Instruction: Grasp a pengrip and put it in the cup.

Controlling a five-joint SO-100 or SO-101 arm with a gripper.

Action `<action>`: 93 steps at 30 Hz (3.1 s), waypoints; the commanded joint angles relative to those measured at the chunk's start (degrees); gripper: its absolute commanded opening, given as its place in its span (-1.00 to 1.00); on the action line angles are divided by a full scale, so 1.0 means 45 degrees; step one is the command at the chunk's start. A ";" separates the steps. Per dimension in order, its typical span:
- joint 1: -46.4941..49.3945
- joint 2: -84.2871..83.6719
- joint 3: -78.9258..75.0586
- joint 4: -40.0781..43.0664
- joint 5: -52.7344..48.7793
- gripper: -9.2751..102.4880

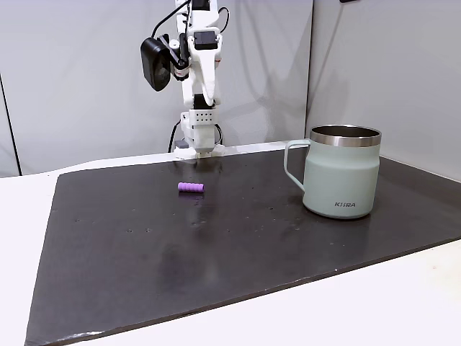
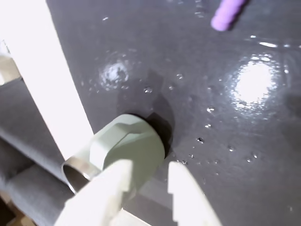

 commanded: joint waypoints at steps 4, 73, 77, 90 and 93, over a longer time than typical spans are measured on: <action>0.0488 -0.2480 -0.2676 0.1543 0.0762 -0.41; 0.1543 -1.3027 -1.1289 0.5254 0.0898 -0.84; 0.1094 -1.1465 -1.2617 0.5957 0.0781 -0.83; -0.1953 -1.0586 -1.6113 0.4922 0.1211 -0.83; -0.2637 -1.2266 -1.8750 0.5000 0.1543 -0.83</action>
